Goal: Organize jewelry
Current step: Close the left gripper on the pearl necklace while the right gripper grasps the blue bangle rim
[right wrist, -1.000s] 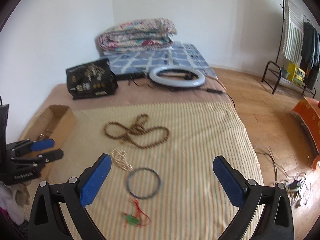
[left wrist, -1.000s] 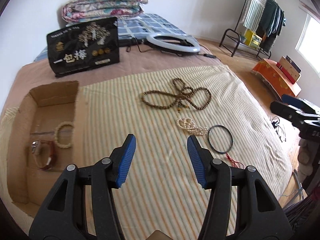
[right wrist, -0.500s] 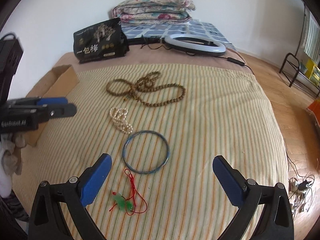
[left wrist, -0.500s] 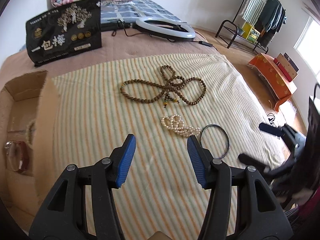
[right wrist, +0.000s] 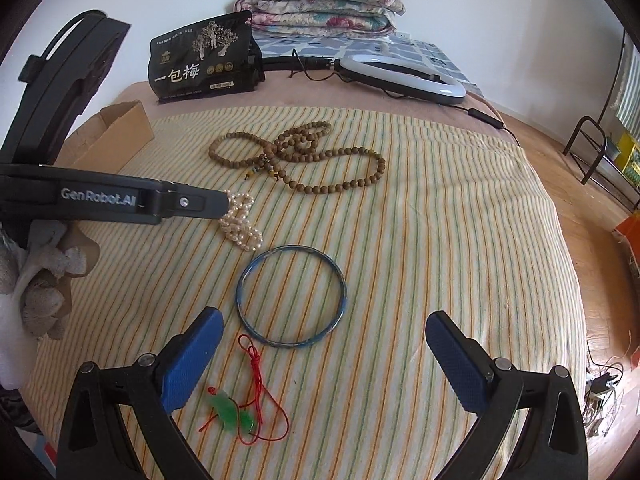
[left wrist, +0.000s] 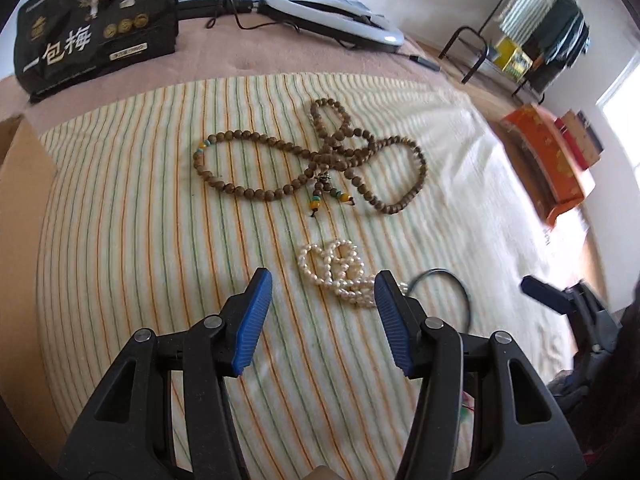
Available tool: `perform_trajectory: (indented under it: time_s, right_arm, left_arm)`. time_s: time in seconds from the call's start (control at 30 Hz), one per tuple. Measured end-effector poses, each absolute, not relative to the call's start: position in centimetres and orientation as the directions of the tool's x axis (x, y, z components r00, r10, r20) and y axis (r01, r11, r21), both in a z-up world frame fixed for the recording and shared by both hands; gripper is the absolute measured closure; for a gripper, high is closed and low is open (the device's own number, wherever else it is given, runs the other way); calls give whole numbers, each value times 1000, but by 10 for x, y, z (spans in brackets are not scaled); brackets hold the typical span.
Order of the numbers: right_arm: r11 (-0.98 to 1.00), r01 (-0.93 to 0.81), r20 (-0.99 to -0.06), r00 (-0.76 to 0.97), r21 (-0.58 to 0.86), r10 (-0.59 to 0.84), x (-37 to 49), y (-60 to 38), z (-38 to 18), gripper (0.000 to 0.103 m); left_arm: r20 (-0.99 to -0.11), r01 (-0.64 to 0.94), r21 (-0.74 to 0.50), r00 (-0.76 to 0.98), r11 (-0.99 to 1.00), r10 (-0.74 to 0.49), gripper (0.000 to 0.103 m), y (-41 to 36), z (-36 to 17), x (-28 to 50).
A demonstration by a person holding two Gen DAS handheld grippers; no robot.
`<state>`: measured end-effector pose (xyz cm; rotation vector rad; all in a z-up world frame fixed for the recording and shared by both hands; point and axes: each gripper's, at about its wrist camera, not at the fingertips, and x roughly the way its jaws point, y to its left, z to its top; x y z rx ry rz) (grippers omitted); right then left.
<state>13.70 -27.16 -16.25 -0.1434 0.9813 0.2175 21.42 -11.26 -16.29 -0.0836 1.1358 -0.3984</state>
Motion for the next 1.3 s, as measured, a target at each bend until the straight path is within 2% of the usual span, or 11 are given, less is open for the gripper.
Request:
perform_trajectory:
  time_s: [0.17,0.33,0.57,0.8,1.13,1.2,1.3]
  right_arm:
    - [963,-270,-833,536,-16,137,143,-270,-170,0]
    - [960,-279,-839,529,-27,130,149,-268,-178,0]
    - [941,-334,-853,506,-53,131,150,-249,-183,0]
    - [953,-300,-868,482,-35,120,151,-256,-194,0]
    - [952,-305,-879,461,-31,119,165,-249,-197,0]
    - [951,-308,-882,455,-28,122,167,-247,-197,3]
    - [949,-316,-881,453,-14,138,168,-245,-194,19]
  left_arm:
    - [-870,275,-252,356,928,-341,50,-116,-171,220]
    - [-874,292,-195,382,936,-301,71,-120,-175,221]
    - [-871,315,-188,383,930,-306,80,-122,-174,220]
    - [-871,346,-163,388,924,-300,95,-125,-175,209]
    - [-870,334,-154,400,930,-287,98,-126,-174,212]
    - [-870,336,-154,400,929,-288,98,-127,-174,213]
    - [-869,332,-157,400,930,-290,98,-126,-174,214]
